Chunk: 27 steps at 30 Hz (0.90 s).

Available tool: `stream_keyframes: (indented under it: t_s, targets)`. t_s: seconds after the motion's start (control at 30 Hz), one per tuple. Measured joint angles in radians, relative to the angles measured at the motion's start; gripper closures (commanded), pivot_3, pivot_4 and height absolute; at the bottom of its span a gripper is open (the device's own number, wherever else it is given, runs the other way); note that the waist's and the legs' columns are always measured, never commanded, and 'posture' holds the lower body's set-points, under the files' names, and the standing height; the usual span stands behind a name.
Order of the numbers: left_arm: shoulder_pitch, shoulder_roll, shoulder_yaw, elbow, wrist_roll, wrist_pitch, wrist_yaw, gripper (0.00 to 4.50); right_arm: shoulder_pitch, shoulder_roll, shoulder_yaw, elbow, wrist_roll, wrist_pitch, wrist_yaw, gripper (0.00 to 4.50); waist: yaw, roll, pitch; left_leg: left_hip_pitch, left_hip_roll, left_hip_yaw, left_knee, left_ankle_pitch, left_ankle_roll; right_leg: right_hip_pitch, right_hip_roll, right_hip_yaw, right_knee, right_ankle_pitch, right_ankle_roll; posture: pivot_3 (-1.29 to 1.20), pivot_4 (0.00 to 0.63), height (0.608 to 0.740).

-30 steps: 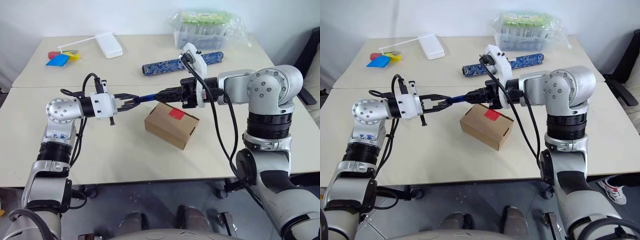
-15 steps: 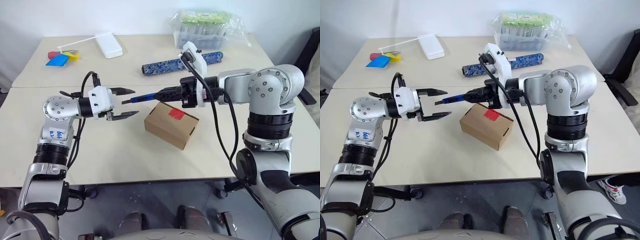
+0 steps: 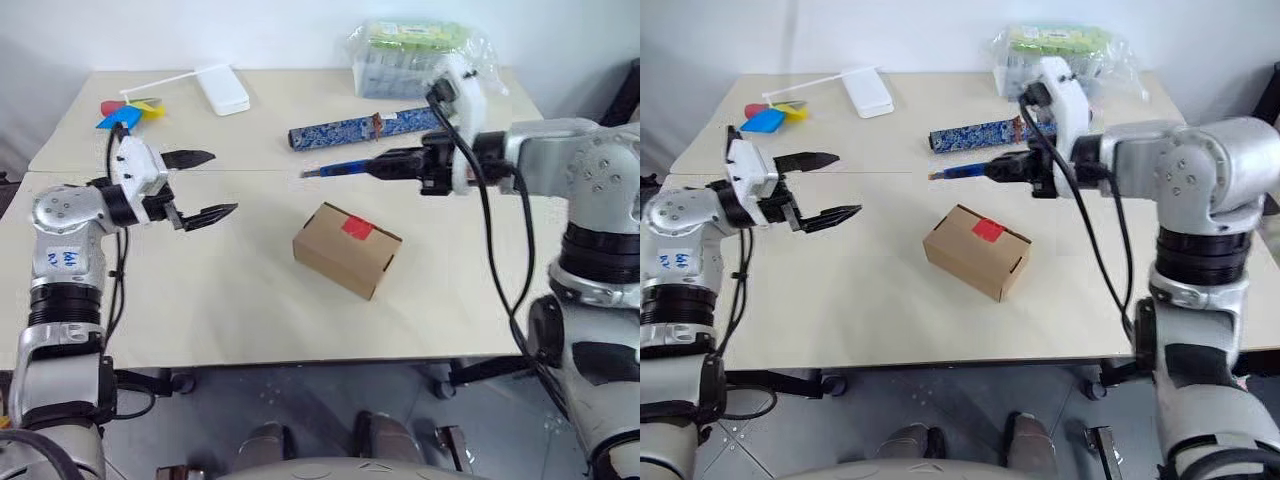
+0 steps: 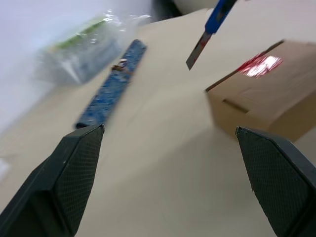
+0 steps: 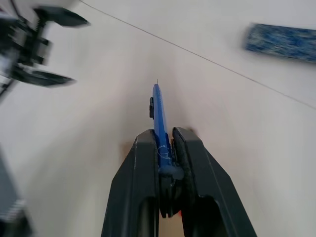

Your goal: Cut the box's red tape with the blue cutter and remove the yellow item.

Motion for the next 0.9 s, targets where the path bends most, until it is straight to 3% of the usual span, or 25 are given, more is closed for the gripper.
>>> stream_keyframes:
  t_s: [0.1, 0.2, 0.4, 0.53, 0.9]
  targets:
    - [0.003, -0.019, -0.021, -0.090, -0.010, 0.218, 0.061, 0.57, 0.047, -0.060, 0.005, -0.022, -0.008, -0.037, 0.008, 4.34, -0.005, 0.000, 0.000, -0.001, 0.000, 0.001, 0.000, 0.000, 0.000, -0.001, 0.001, 0.000, 0.000, 0.000, 0.000, 0.00, 0.150, 0.740]
    - [0.002, -0.015, -0.086, -0.181, 0.016, 0.416, 0.114, 1.47, 0.093, -0.117, -0.009, -0.067, -0.023, -0.097, 0.011, 4.34, -0.008, 0.000, 0.000, 0.000, 0.001, 0.001, -0.002, 0.000, 0.000, -0.002, 0.001, 0.001, 0.000, 0.000, 0.000, 0.00, 0.150, 0.740]
    - [-0.054, -0.035, -0.181, -0.226, 0.032, 0.586, 0.090, 3.29, 0.151, -0.143, -0.012, -0.133, -0.021, -0.146, 0.022, 4.34, -0.002, -0.001, 0.000, -0.002, 0.001, 0.002, 0.000, 0.000, 0.000, -0.002, 0.002, 0.001, -0.001, 0.000, 0.000, 0.00, 0.150, 0.740]
    - [-0.193, -0.077, -0.307, -0.211, 0.043, 0.728, -0.008, 4.48, 0.191, -0.180, -0.031, -0.178, -0.015, -0.147, 0.027, 4.34, 0.021, -0.001, 0.001, -0.003, 0.000, 0.002, 0.001, 0.000, 0.000, -0.002, 0.002, 0.001, -0.003, 0.000, 0.000, 0.00, 0.150, 0.740]
    - [-0.282, -0.178, -0.378, -0.136, 0.089, 0.765, -0.008, 4.50, 0.231, -0.198, -0.055, -0.243, 0.017, -0.129, 0.018, 4.34, 0.023, -0.001, 0.001, -0.004, 0.000, 0.002, 0.001, 0.000, 0.000, -0.003, 0.002, 0.001, -0.002, 0.000, 0.000, 0.00, 0.150, 0.740]
